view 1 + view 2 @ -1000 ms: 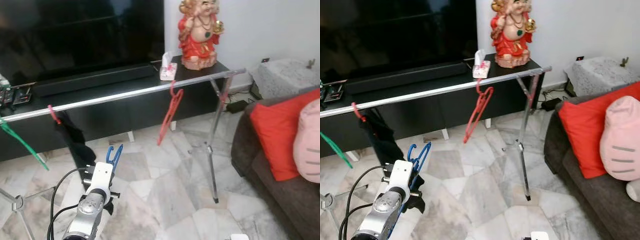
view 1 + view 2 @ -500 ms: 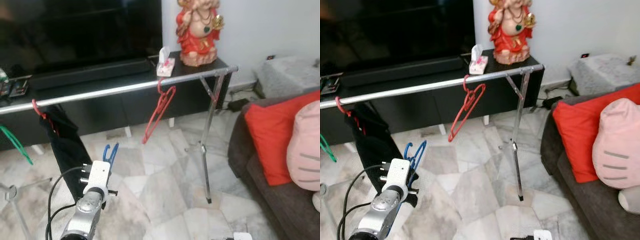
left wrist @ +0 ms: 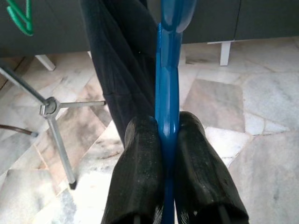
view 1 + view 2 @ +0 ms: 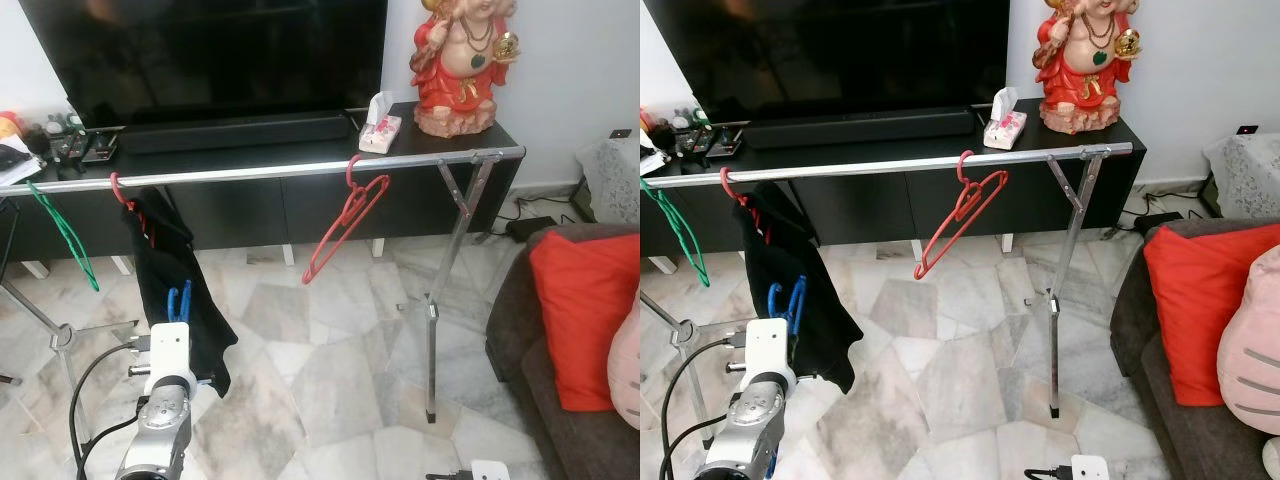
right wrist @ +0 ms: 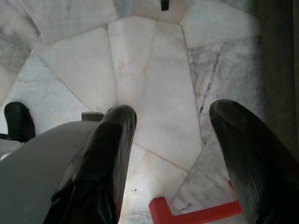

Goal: Hang hanger

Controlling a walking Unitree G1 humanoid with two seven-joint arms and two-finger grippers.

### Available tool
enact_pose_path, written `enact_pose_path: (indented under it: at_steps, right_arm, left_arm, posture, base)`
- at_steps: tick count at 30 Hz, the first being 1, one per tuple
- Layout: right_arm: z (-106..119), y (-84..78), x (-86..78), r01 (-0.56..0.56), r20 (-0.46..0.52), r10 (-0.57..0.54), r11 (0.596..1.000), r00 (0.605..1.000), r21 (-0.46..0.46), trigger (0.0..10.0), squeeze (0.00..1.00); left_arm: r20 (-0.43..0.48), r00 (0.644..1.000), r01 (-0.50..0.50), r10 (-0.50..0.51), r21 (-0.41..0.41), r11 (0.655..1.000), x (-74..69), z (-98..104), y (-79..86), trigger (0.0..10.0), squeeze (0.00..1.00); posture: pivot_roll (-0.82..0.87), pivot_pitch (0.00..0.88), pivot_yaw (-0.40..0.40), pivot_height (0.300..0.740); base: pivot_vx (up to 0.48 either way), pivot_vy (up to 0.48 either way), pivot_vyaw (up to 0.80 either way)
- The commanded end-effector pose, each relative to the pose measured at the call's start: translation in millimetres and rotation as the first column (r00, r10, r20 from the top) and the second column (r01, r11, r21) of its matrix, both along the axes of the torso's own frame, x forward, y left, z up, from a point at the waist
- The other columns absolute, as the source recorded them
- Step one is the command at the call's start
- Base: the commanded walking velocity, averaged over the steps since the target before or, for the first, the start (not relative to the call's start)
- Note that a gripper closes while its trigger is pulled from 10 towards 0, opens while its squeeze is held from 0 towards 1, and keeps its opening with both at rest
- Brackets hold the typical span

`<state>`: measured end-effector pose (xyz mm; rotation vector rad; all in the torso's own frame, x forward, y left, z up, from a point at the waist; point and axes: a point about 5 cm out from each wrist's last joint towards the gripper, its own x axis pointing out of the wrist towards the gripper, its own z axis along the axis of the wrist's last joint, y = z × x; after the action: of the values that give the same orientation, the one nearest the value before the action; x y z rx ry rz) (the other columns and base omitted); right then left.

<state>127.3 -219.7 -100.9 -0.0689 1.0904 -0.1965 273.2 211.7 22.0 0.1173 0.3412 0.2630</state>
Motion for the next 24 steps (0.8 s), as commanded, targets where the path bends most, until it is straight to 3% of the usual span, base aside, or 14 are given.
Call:
enact_pose_path:
  at_steps: [1, 7, 13, 15, 24]
  right_arm:
    - [1, 1.7, 2.1, -0.008, 0.014, 0.008, 1.000, 1.000, 0.006, 10.0, 0.00]
    - [3, -6.5, 4.9, -0.026, 0.023, 0.026, 1.000, 0.999, -0.010, 10.0, 0.00]
    - [5, -10.5, 7.7, -0.033, 0.026, 0.033, 0.999, 0.999, -0.023, 10.0, 0.00]
    - [5, -9.9, 8.4, -0.038, 0.028, 0.039, 0.999, 0.999, -0.024, 10.0, 0.00]
    - [4, -7.2, 6.7, -0.031, 0.029, 0.032, 0.999, 0.999, -0.019, 10.0, 0.00]
  left_arm:
    - [0.007, 1.000, -0.008, 0.008, -0.006, 1.000, -2.7, -1, 1.1, 10.0, 0.00]
    - [0.028, 0.999, 0.018, -0.017, -0.035, 0.999, -2.2, -2, -12.5, 10.0, 0.00]
    - [0.068, 0.990, 0.129, -0.123, -0.094, 0.987, -0.3, 1, -27.4, 10.0, 0.00]
    - [0.084, 0.976, 0.207, -0.200, -0.089, 0.974, 1.4, 3, -34.5, 10.0, 0.00]
    - [0.108, 0.974, 0.208, -0.199, -0.076, 0.975, 5.3, 9, -31.1, 10.0, 0.00]
  posture:
    - [-0.20, 0.000, 0.027, 0.740]
    - [-0.20, 0.000, -0.002, 0.740]
    - [-0.20, 0.000, -0.008, 0.740]
    - [-0.20, 0.000, -0.006, 0.740]
    - [-0.20, 0.000, 0.005, 0.740]
  base:
    - [0.000, 0.000, 0.00]
    - [0.000, 0.000, 0.00]
    - [0.000, 0.000, 0.00]
    - [0.000, 0.000, 0.00]
    - [0.176, 0.000, 0.00]
